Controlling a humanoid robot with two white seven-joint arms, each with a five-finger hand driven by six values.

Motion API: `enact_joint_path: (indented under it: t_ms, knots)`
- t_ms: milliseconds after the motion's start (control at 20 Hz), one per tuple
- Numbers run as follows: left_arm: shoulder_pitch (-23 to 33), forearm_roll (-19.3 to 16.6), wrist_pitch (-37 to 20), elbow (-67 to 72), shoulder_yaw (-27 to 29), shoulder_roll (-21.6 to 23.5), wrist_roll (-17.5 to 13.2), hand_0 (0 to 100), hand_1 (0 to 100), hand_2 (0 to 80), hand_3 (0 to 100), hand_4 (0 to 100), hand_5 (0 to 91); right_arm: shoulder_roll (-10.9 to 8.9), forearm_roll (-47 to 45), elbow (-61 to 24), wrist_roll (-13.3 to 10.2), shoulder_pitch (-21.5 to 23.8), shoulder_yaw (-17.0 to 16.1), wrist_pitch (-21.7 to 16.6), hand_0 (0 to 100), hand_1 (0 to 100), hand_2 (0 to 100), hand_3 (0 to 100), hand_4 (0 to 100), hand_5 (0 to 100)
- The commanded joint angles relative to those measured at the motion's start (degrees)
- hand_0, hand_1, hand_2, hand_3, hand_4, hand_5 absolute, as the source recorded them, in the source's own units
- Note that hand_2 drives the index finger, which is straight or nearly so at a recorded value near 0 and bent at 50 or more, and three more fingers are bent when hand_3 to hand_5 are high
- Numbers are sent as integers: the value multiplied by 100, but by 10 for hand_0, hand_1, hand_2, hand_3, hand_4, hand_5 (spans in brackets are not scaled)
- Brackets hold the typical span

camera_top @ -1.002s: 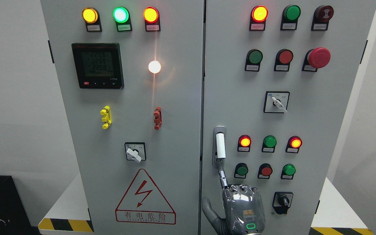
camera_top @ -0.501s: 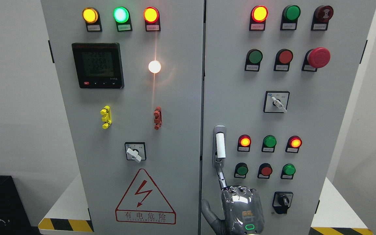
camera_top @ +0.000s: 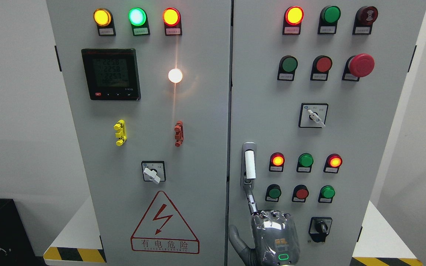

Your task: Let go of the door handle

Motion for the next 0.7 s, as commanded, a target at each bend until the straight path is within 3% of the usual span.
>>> enact_joint_path:
  t_ms: [0,651]
  knots:
    - [97,4,-5,-1,0,0,2,120,556,0,0,0,0,-1,0,-89,-17,-18,-17,4,428,264,80,1000,993,1000]
    - [97,4,-5,-1,0,0,2,120,556,0,0,0,0,-18,0,-423,-53,8,0,4,425,269,115,1000,995,1000]
